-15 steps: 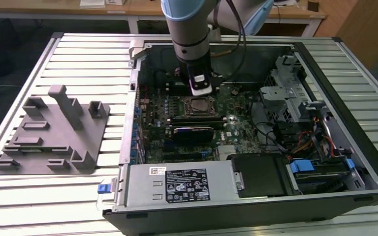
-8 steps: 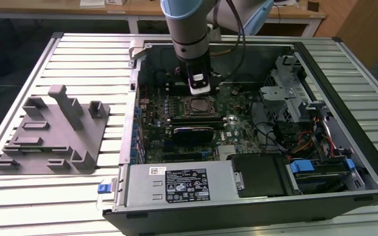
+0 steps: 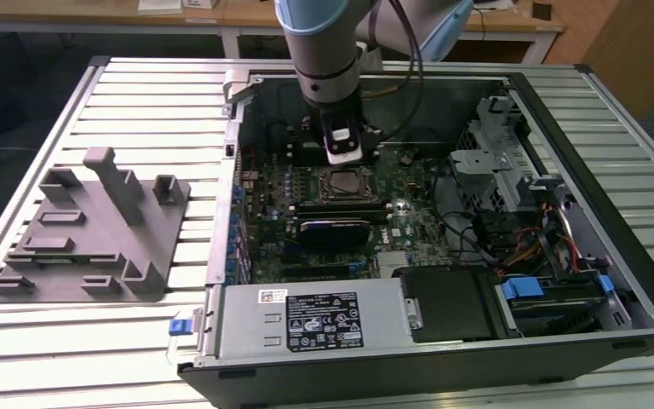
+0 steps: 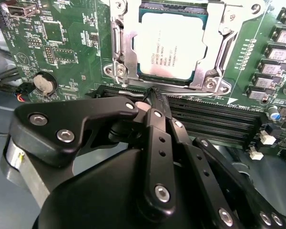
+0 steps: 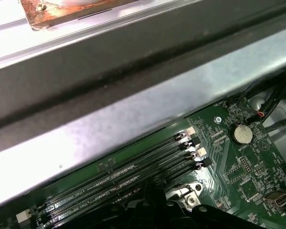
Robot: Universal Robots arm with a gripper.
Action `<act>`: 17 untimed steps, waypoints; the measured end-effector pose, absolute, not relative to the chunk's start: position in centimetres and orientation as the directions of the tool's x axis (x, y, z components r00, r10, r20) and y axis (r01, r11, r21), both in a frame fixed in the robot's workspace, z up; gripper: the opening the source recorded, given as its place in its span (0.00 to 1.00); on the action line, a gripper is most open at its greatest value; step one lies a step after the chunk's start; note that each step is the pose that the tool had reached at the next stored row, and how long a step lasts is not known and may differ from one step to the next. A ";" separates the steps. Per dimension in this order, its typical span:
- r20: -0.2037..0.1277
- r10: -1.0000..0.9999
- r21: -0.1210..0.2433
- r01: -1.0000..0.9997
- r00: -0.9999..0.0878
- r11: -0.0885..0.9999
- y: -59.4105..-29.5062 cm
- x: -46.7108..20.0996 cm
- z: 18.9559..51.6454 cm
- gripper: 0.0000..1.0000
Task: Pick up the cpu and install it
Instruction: 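Install the first cpu locking lever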
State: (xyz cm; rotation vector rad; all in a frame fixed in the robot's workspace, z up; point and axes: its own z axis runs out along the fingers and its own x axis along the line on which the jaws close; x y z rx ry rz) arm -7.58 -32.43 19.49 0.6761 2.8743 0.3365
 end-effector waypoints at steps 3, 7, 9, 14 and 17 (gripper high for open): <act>-0.114 0.456 0.256 0.417 -0.883 0.872 -32.4 -7.6 19.4 0.11; -0.115 0.456 0.256 0.417 -0.883 0.872 -32.4 -7.6 19.3 0.11; -0.115 0.456 0.256 0.417 -0.883 0.872 -32.5 -7.6 19.3 0.11; -0.116 0.456 0.253 0.417 -0.883 0.873 -32.5 -7.6 19.2 0.11; -0.118 0.455 0.251 0.417 -0.883 0.874 -32.6 -7.6 19.2 0.11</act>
